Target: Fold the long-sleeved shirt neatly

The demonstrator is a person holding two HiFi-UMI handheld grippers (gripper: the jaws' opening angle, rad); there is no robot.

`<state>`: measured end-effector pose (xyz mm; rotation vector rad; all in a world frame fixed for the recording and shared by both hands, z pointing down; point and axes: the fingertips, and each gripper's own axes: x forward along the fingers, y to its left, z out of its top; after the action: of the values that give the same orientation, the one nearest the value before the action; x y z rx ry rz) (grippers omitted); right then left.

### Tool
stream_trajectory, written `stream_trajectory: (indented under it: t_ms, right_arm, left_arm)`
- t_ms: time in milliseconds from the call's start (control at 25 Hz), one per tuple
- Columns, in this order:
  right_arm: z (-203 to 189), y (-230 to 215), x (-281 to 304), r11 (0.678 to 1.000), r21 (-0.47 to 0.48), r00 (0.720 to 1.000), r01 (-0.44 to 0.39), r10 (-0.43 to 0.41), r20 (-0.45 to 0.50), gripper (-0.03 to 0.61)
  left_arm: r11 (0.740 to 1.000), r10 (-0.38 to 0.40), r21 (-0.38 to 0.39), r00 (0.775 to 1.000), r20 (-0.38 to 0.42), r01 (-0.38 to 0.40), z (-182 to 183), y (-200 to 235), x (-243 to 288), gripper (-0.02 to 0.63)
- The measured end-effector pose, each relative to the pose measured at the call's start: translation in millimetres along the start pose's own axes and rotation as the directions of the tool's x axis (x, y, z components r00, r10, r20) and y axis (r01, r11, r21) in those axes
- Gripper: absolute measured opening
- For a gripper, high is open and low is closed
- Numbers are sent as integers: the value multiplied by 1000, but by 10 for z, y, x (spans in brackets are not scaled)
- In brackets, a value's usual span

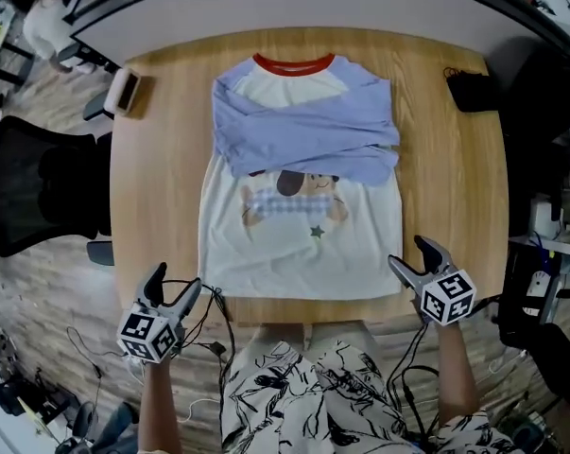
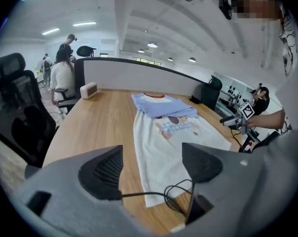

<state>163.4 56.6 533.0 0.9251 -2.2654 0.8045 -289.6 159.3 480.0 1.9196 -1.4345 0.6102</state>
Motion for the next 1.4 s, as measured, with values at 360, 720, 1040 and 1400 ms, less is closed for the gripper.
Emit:
stream_trajectory:
  t_ms: [360, 720, 1040, 1400]
  right_arm:
    - [-705, 472, -191, 991, 52, 992, 123, -121, -49, 348]
    - [-1195, 461, -222, 959, 70, 961, 276, -273, -55, 347]
    - [-1405, 274, -268, 949, 140, 959, 281, -281, -25, 275]
    - [-1409, 161, -283, 919, 120, 925, 375, -379, 8, 167]
  left_arm:
    - [999, -32, 17, 999, -42, 32, -697, 132, -675, 382]
    - [1000, -4, -23, 998, -60, 3, -1189, 63, 111, 362]
    - [997, -61, -46, 997, -36, 59, -1330, -12, 287, 324]
    - [998, 57, 33, 998, -24, -57, -1344, 118, 327, 220]
